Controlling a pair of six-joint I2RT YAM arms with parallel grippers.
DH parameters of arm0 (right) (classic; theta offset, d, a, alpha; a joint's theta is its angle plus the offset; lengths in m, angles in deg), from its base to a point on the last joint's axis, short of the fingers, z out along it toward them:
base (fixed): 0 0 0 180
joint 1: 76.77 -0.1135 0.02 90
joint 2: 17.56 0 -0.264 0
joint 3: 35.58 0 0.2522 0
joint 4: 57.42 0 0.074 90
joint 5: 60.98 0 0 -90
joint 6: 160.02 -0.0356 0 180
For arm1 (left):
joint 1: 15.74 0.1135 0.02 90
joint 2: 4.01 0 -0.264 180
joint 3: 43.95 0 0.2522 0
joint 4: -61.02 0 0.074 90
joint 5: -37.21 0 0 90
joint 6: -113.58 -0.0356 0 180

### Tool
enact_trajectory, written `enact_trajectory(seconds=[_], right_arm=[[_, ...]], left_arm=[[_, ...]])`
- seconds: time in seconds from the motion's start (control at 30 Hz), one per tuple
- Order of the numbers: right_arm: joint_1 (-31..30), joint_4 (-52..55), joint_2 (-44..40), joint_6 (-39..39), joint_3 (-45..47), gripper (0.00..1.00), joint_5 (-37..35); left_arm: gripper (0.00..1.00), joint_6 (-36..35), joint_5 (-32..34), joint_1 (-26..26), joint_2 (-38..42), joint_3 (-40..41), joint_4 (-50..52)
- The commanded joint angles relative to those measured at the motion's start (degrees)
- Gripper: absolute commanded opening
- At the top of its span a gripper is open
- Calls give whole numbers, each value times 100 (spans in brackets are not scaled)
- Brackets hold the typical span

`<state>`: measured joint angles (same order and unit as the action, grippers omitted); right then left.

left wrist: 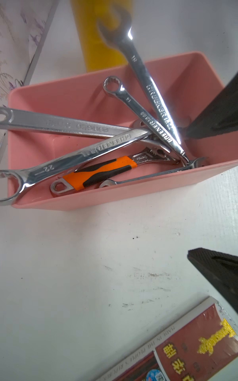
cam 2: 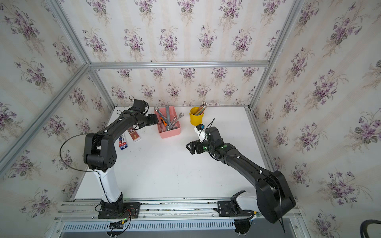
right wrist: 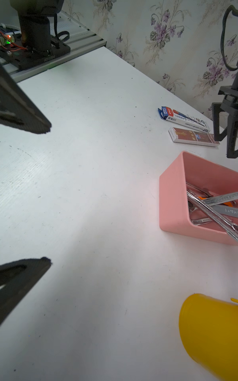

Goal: Take out the wrench from the storage box
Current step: Move the storage box to the center of the board.

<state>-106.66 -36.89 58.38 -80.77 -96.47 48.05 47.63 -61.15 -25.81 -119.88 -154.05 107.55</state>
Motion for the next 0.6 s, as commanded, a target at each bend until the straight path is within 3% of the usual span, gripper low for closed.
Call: enact_trajectory(seconds=[0.0, 0.3, 0.57], right_arm=[[-8, 245, 128, -199, -144, 96, -211], [-8, 364, 184, -202, -261, 94, -501], [1, 454, 180, -190, -315, 94, -687]], left_arm=[[83, 113, 401, -122, -330, -358, 567], [50, 159, 432, -252, -1009, -1030, 867], [29, 91, 450, -364, -1086, -1203, 1025]])
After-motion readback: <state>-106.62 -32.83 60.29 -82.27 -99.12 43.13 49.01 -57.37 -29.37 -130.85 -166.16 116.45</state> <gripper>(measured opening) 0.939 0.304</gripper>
